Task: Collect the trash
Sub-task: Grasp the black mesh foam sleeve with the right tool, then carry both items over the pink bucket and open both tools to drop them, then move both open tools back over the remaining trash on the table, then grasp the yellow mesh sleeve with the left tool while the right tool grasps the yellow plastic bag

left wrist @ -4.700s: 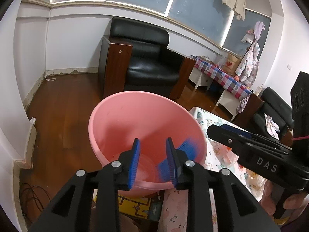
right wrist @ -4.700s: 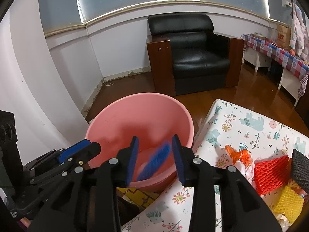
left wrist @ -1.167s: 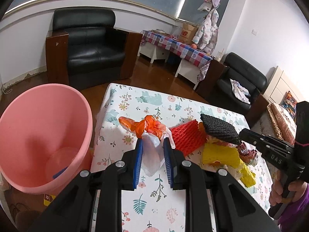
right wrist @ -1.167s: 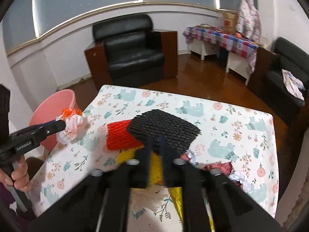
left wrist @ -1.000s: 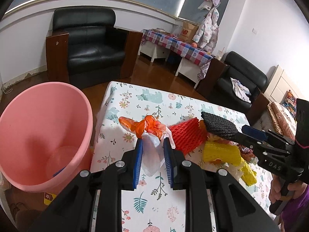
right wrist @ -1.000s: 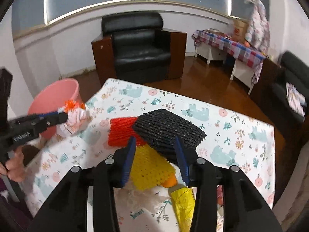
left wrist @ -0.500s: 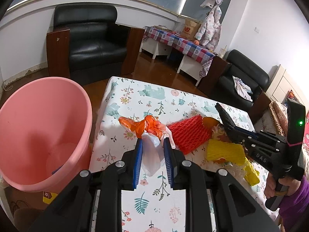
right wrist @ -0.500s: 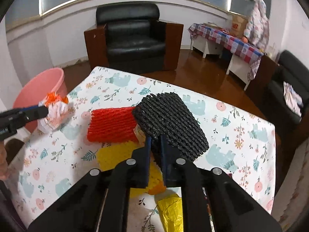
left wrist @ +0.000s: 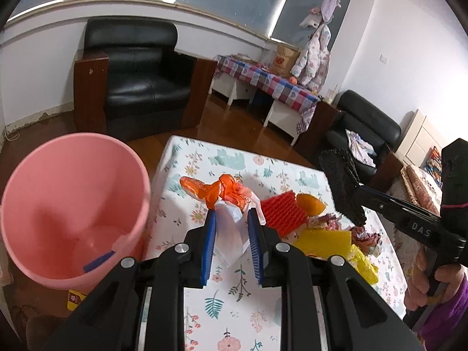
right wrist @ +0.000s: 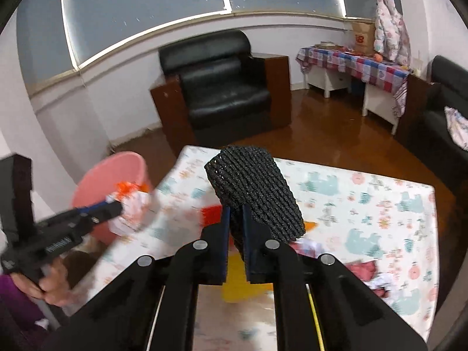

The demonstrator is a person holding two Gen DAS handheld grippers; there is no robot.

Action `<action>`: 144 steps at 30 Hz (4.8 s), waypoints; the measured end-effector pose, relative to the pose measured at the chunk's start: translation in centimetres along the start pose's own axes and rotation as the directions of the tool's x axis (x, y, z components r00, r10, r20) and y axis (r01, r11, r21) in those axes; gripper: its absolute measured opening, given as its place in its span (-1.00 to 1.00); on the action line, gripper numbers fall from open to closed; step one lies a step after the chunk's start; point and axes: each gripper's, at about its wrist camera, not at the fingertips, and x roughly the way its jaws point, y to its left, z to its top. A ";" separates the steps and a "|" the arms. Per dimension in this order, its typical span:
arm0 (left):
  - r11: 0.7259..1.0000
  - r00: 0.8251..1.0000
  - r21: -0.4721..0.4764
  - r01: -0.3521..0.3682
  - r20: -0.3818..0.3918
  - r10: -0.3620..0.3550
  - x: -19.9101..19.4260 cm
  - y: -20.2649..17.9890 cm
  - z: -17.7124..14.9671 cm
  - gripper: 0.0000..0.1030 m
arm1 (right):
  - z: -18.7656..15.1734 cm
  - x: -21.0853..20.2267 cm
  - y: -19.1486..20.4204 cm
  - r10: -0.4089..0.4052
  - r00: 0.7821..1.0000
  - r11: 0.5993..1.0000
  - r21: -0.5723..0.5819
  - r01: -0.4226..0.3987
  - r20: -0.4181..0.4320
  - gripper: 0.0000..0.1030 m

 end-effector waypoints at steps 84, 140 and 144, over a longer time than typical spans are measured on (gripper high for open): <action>0.973 0.978 -0.128 -0.193 0.057 0.201 -7.2 8.4 -1.3 -0.32 | -1.8 5.8 13.1 0.137 0.988 0.990 0.038 -0.134 -0.077 -0.39; 0.924 0.972 0.337 0.181 -0.201 -0.117 4.8 -14.1 -3.6 -0.22 | -12.2 -4.6 -6.2 -0.245 0.966 0.950 0.178 0.257 -0.083 -0.39; 0.926 0.969 0.336 0.170 -0.228 -0.095 6.4 -14.1 -3.7 -0.23 | -12.4 -4.1 -6.6 -0.241 0.965 0.949 0.183 0.257 -0.105 -0.39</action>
